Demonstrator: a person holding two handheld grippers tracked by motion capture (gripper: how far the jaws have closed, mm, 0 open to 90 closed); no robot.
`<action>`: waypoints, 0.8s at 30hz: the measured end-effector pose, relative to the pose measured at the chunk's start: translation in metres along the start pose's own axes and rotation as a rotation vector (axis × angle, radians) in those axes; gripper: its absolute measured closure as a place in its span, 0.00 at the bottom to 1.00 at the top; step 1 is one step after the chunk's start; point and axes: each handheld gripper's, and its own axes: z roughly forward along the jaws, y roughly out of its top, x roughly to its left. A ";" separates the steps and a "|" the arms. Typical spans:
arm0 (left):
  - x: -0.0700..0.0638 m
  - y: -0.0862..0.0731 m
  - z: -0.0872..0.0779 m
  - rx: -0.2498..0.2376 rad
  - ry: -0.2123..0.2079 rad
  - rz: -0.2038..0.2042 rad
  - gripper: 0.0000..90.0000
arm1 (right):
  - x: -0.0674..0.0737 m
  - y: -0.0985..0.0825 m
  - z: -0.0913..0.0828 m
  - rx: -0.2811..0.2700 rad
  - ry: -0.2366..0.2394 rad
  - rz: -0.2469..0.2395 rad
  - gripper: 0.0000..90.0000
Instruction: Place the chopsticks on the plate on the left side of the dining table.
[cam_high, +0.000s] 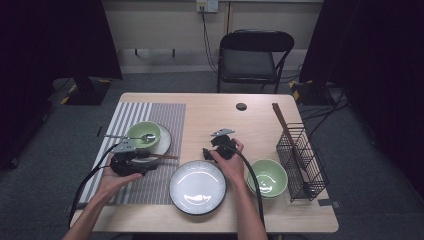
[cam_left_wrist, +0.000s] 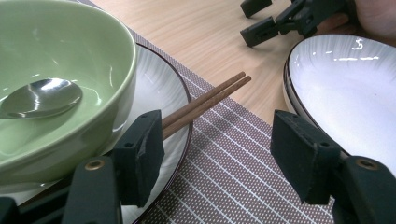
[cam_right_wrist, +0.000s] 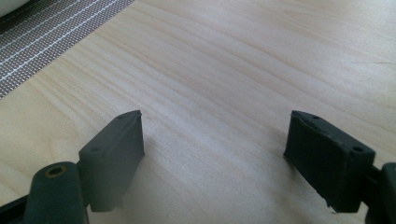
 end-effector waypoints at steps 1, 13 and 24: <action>0.000 -0.001 0.002 -0.003 -0.004 -0.014 0.38 | 0.000 0.000 0.000 0.000 0.000 0.000 0.21; 0.003 -0.005 0.012 0.040 0.010 0.010 0.37 | 0.000 0.000 0.000 0.000 0.000 0.000 0.21; 0.006 -0.006 0.011 0.035 0.006 -0.004 0.37 | 0.000 0.000 0.000 0.000 0.000 0.000 0.21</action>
